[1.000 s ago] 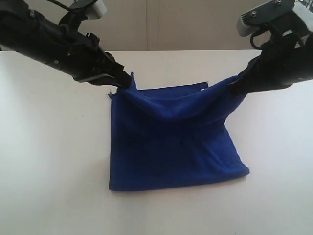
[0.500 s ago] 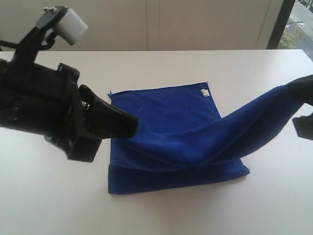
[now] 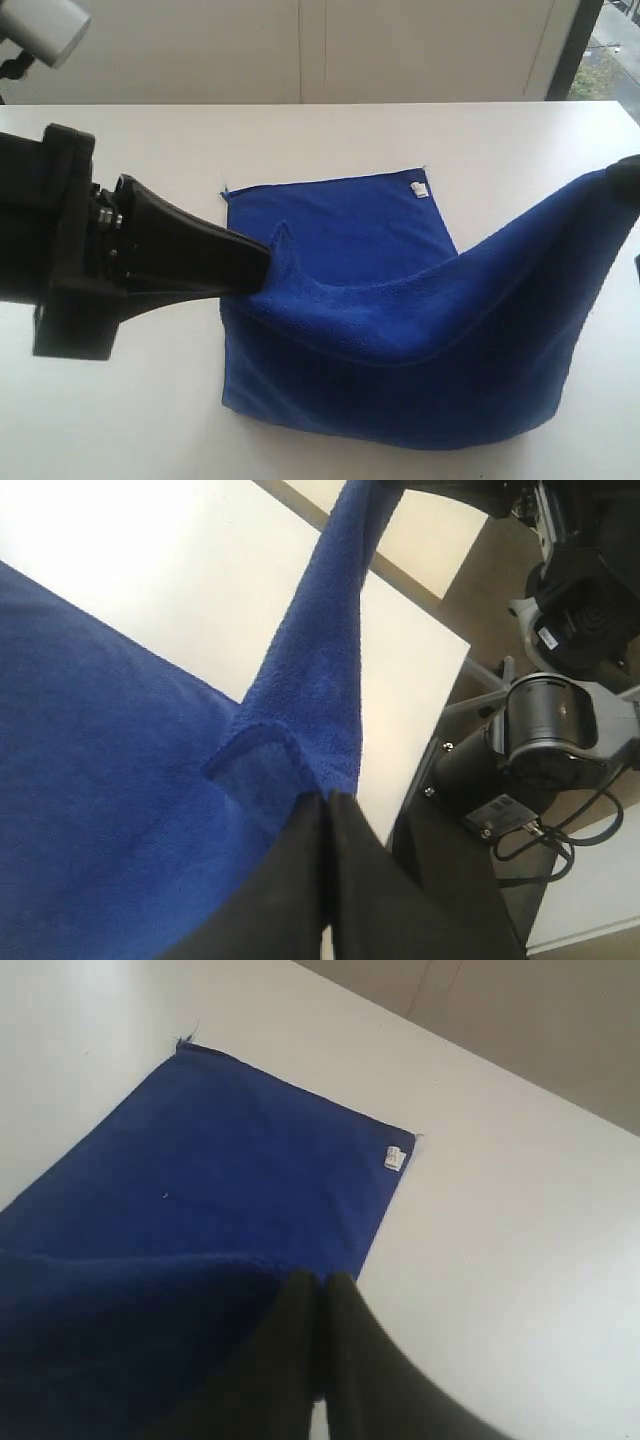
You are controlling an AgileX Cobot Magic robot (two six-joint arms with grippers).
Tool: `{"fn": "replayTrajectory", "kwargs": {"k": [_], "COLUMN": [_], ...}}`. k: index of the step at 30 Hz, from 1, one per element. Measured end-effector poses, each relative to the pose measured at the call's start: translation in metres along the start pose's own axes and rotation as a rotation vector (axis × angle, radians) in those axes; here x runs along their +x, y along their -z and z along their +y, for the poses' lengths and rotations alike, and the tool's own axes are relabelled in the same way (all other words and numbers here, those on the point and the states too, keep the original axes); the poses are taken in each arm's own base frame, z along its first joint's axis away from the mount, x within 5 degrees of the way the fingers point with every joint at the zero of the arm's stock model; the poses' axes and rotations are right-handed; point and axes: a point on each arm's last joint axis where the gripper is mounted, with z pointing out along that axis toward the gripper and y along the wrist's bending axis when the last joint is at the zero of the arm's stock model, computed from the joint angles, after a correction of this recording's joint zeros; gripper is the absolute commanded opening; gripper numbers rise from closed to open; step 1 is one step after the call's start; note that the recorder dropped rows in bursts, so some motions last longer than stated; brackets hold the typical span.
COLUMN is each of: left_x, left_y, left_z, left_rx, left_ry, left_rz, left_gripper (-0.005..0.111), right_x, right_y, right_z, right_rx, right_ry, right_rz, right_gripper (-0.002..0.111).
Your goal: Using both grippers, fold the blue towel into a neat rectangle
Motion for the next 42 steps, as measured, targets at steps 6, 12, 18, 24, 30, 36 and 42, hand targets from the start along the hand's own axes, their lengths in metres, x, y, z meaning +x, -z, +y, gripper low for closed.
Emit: {"fn": "replayTrajectory", "kwargs": {"k": [6, 12, 18, 24, 30, 36, 42], "left_x": [0.001, 0.002, 0.024, 0.041, 0.033, 0.034, 0.033], "left_y": [0.000, 0.000, -0.008, -0.015, -0.016, -0.033, -0.046], "left_z": [-0.002, -0.003, 0.006, 0.025, 0.038, 0.057, 0.079], "left_rx": [0.022, 0.031, 0.010, -0.111, -0.231, -0.307, -0.433], "left_ry": [0.009, 0.039, 0.113, 0.156, 0.129, 0.152, 0.132], "left_rz": [0.011, 0.022, 0.066, 0.026, -0.070, -0.053, -0.080], "left_gripper": [0.000, 0.000, 0.000, 0.000, 0.000, 0.000, 0.000], "right_x": [0.000, -0.001, -0.001, 0.002, 0.004, 0.004, 0.004], "right_y": [0.000, -0.001, -0.015, -0.045, -0.073, -0.095, -0.115], "right_z": [0.000, 0.000, -0.003, -0.007, -0.012, -0.018, -0.024], "right_rx": [-0.001, 0.001, -0.013, -0.049, -0.048, -0.023, 0.012], "right_ry": [0.015, 0.017, 0.004, -0.009, -0.019, -0.032, -0.039], "right_rz": [-0.001, -0.008, 0.034, 0.137, 0.184, 0.174, 0.153], "right_gripper": [0.000, 0.000, 0.000, 0.000, 0.000, 0.000, 0.000]}}
